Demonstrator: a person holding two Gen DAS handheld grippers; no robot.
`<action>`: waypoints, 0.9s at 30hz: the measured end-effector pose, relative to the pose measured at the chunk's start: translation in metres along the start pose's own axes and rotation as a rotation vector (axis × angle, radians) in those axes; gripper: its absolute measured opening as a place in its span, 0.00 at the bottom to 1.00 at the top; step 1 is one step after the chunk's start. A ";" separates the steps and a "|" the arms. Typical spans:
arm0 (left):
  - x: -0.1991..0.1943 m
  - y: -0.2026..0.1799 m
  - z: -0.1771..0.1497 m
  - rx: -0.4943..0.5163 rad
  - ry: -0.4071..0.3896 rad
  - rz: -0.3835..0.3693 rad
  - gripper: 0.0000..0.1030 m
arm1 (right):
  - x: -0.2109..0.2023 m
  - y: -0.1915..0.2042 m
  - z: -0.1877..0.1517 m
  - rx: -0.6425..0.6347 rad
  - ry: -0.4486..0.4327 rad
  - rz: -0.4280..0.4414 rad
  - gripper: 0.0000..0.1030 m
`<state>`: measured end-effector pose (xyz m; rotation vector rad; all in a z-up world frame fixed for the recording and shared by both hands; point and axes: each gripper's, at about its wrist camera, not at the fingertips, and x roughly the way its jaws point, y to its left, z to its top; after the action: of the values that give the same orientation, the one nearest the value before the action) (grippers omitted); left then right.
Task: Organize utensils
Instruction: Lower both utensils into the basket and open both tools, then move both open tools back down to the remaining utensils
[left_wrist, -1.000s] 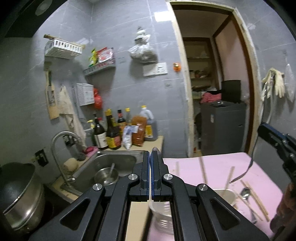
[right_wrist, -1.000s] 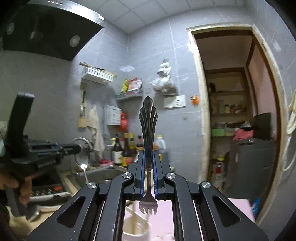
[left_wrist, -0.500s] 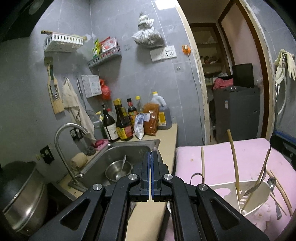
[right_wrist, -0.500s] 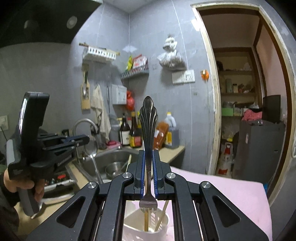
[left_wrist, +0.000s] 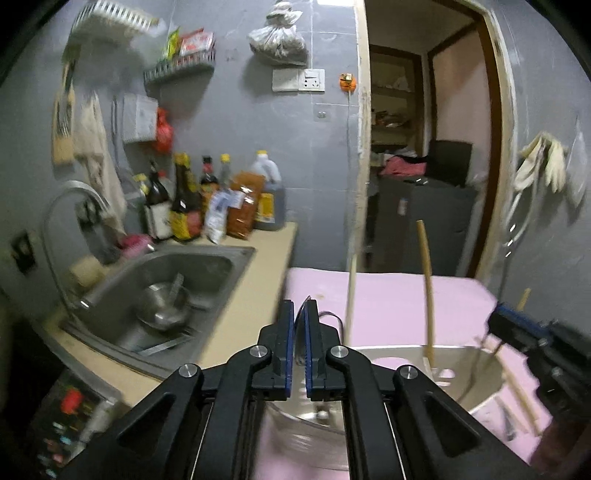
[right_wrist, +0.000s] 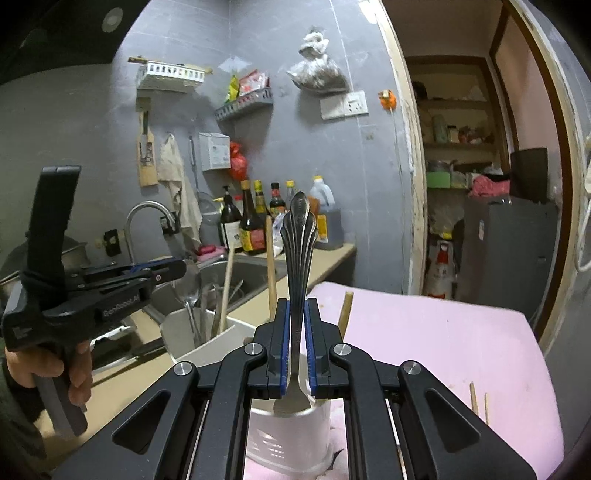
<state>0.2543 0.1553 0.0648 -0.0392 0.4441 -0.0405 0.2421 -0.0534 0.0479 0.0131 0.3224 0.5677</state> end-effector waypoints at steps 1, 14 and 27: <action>-0.001 0.001 0.000 -0.013 -0.005 -0.015 0.02 | 0.001 0.000 -0.001 0.004 0.005 0.004 0.06; -0.020 -0.006 0.005 -0.085 -0.029 -0.151 0.22 | -0.015 -0.002 0.000 -0.004 -0.046 0.023 0.19; -0.057 -0.038 0.017 -0.164 -0.181 -0.246 0.66 | -0.081 -0.020 0.018 -0.085 -0.287 -0.133 0.72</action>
<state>0.2089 0.1207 0.1067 -0.2566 0.2590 -0.2407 0.1941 -0.1119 0.0865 -0.0086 0.0190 0.4399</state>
